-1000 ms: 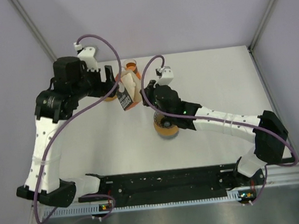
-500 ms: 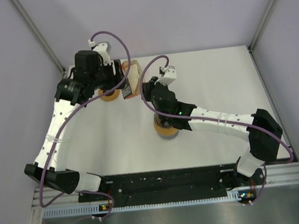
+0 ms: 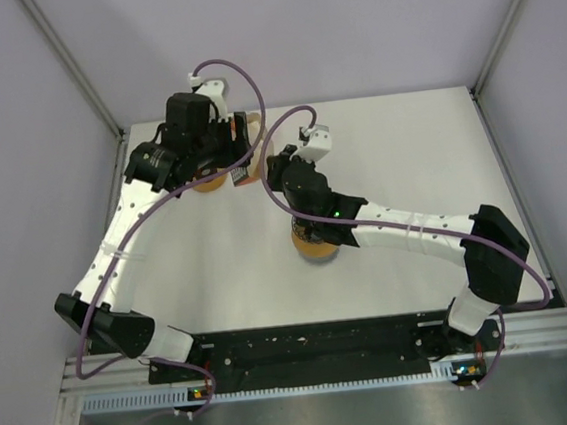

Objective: Place the coffee filter in the dripper

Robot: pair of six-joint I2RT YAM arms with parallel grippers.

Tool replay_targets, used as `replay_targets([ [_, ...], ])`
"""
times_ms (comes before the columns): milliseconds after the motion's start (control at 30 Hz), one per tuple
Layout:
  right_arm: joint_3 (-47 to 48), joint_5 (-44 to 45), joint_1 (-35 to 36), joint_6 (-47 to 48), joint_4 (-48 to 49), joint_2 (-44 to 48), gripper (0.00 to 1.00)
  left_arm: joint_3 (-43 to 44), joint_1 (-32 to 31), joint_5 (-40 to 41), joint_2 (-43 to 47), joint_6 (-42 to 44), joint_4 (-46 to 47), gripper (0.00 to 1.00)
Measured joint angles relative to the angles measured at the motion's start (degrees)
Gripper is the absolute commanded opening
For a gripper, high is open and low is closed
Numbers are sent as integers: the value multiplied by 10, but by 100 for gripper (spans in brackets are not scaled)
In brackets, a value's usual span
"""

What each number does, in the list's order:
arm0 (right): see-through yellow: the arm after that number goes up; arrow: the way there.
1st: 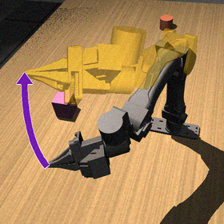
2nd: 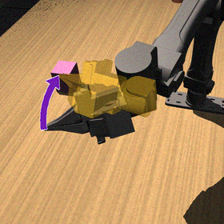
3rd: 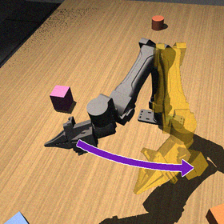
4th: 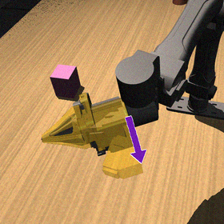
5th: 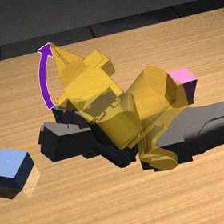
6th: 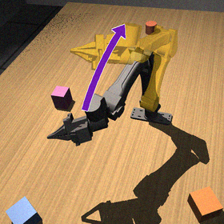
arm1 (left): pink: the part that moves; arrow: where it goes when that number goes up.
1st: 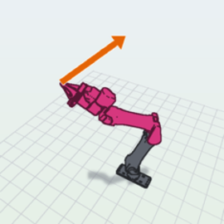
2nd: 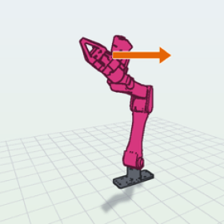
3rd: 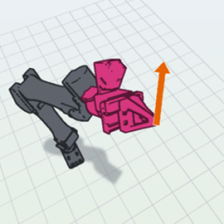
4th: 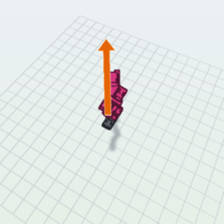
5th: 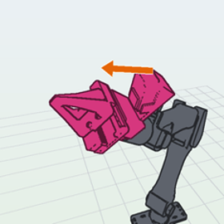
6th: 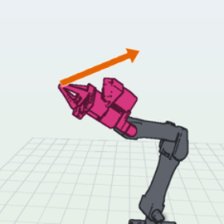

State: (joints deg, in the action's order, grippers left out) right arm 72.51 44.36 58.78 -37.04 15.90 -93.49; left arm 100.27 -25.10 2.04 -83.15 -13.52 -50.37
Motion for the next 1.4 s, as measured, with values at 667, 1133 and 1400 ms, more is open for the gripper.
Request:
replay_targets([
  [667,-2,-26,-2,5,8,0,7,-20,-12,28,-34,22,2,0],
  [1133,-77,-407,-158,15,12,72,36,-80,-14,99,-12,182,18,0],
  [1400,-7,-502,-149,2,0,66,26,-88,-40,128,-9,214,18,0],
])
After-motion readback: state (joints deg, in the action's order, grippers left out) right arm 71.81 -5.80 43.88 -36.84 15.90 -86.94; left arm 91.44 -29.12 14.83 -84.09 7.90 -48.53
